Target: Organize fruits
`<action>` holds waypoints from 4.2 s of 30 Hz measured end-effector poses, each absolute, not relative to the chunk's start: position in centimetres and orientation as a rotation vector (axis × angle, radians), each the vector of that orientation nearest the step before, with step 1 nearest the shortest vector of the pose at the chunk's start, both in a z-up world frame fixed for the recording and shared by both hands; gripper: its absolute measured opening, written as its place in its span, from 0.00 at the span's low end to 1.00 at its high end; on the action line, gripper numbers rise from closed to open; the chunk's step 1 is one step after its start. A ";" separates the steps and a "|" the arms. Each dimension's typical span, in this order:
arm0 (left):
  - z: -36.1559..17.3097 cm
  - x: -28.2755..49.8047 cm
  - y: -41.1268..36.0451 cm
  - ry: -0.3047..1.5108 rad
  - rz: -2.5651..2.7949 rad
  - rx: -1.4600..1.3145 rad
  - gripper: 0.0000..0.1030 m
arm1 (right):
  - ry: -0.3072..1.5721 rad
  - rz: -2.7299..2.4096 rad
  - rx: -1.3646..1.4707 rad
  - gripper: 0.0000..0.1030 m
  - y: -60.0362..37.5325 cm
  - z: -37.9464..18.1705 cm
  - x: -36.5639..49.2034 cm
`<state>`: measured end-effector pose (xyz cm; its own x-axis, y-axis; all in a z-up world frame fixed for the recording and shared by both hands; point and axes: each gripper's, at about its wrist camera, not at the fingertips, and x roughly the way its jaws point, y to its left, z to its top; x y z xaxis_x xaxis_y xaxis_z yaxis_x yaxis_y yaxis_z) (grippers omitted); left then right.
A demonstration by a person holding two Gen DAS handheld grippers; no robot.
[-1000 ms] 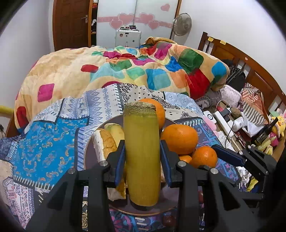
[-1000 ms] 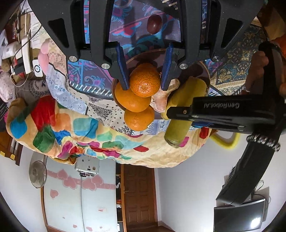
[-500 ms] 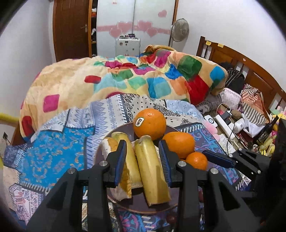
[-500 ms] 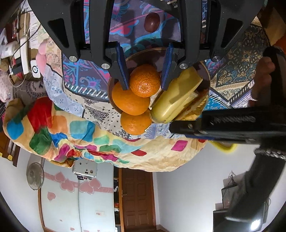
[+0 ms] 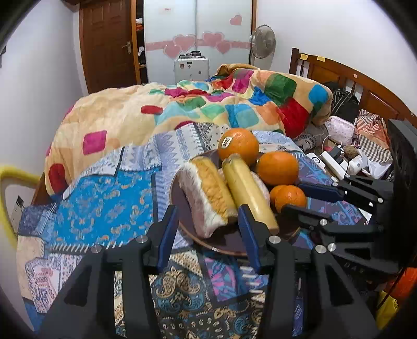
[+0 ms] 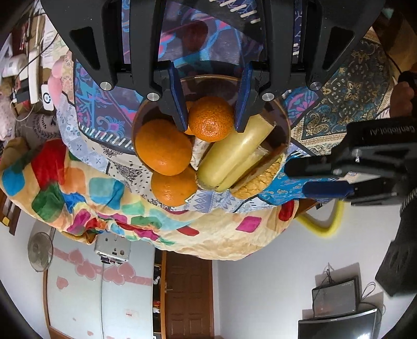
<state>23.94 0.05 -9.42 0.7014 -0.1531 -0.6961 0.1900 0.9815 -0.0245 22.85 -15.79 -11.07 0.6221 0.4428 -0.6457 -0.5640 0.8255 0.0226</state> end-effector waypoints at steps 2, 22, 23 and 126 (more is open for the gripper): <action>-9.8 23.6 0.4 0.774 -0.187 0.047 0.46 | 0.695 0.592 -0.190 0.33 -15.5 -11.2 22.9; -10.9 21.1 -1.3 0.792 -0.211 0.060 0.56 | 0.713 0.562 -0.204 0.35 -17.3 -10.8 21.6; -10.9 20.9 -1.5 0.793 -0.215 0.060 0.56 | 0.711 0.558 -0.206 0.36 -17.6 -10.7 21.5; -2.7 14.0 -0.9 0.567 -0.180 -0.019 0.29 | 0.510 0.553 -0.031 0.26 -20.5 -2.6 17.2</action>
